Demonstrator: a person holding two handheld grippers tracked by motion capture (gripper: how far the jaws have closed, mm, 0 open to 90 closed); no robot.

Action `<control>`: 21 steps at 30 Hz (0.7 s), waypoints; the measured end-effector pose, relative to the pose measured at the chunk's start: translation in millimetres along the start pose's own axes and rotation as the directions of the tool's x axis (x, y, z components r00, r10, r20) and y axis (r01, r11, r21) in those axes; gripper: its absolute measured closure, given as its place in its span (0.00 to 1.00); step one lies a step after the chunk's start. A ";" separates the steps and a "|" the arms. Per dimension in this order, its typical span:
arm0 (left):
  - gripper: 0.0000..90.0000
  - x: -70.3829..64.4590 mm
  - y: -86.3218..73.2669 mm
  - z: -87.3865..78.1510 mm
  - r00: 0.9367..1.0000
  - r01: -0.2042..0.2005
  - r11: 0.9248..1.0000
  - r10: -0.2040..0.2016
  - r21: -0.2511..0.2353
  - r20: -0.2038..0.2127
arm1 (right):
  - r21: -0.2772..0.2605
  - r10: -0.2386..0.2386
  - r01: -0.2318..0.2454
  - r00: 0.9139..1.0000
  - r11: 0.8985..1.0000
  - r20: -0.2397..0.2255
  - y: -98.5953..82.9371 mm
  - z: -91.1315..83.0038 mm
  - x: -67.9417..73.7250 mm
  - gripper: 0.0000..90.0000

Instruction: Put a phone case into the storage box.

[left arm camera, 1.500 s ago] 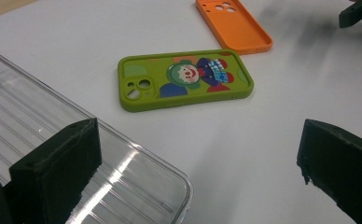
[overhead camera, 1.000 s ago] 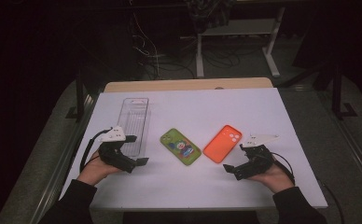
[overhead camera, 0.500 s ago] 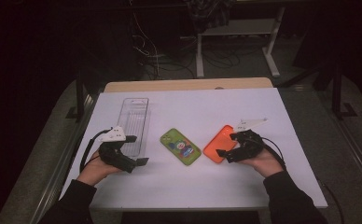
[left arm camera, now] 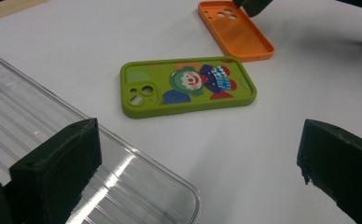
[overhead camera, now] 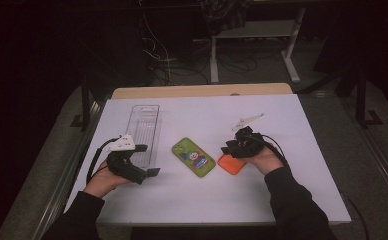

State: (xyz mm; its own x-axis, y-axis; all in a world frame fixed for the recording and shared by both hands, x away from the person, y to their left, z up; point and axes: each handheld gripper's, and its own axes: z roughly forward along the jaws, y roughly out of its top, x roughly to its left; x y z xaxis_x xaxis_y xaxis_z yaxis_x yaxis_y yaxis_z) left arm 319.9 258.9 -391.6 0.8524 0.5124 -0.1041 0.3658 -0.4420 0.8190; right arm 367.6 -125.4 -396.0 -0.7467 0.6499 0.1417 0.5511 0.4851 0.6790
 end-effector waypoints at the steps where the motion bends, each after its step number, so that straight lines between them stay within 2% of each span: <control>1: 0.00 0.9 -0.3 -0.3 1.000 0.000 1.000 0.000 -0.010 -0.002 | 0.010 0.000 0.000 1.000 1.000 0.002 2.3 3.7 -0.9 0.77; 2: 0.00 0.9 -0.3 -0.3 1.000 0.000 1.000 0.000 -0.010 -0.002 | 0.022 -0.002 0.002 1.000 1.000 0.000 4.3 7.9 -1.3 0.80; 3: 0.00 0.0 -0.5 -0.6 1.000 0.020 1.000 -0.020 -0.020 -0.001 | 0.034 0.001 0.000 1.000 0.999 -0.001 6.0 12.1 -1.0 0.84; 5: 0.00 0.2 -0.3 -1.1 1.000 0.019 1.000 -0.019 -0.018 -0.002 | 0.046 -0.008 0.008 1.000 0.999 -0.001 7.5 16.5 -1.8 0.86; 6: 0.00 0.3 -0.4 -1.3 1.000 0.018 1.000 -0.018 -0.019 -0.003 | 0.077 -0.014 0.014 1.000 0.997 -0.008 10.4 25.7 -2.0 0.92; 8: 0.00 0.2 -0.3 -1.4 1.000 0.017 1.000 -0.018 -0.019 -0.005 | 0.098 -0.020 0.021 1.000 0.995 -0.013 12.1 31.3 -2.6 0.95; 11: 0.00 0.3 0.0 -1.6 1.000 0.014 1.000 -0.014 -0.023 -0.005 | 0.113 -0.029 0.031 0.999 0.993 -0.015 13.8 36.8 -3.4 0.97; 13: 0.00 0.9 0.2 -1.4 1.000 0.003 1.000 -0.003 -0.022 -0.004 | 0.144 -0.026 0.030 0.999 0.989 -0.032 15.8 44.0 -2.5 0.98; 21: 0.00 0.7 0.1 -1.3 1.000 -0.002 1.000 0.002 -0.018 -0.003 | 0.198 -0.042 0.048 0.999 0.979 -0.035 18.7 57.9 -0.3 0.98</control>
State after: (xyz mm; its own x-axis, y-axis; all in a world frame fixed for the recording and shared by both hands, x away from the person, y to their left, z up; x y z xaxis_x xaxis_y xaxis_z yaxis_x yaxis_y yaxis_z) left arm 320.1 260.1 -390.9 0.8520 0.5138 -0.1005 0.3570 -0.4296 0.8295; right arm 399.7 -82.7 -425.0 -0.7817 0.6080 0.1387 0.5775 0.6218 0.5291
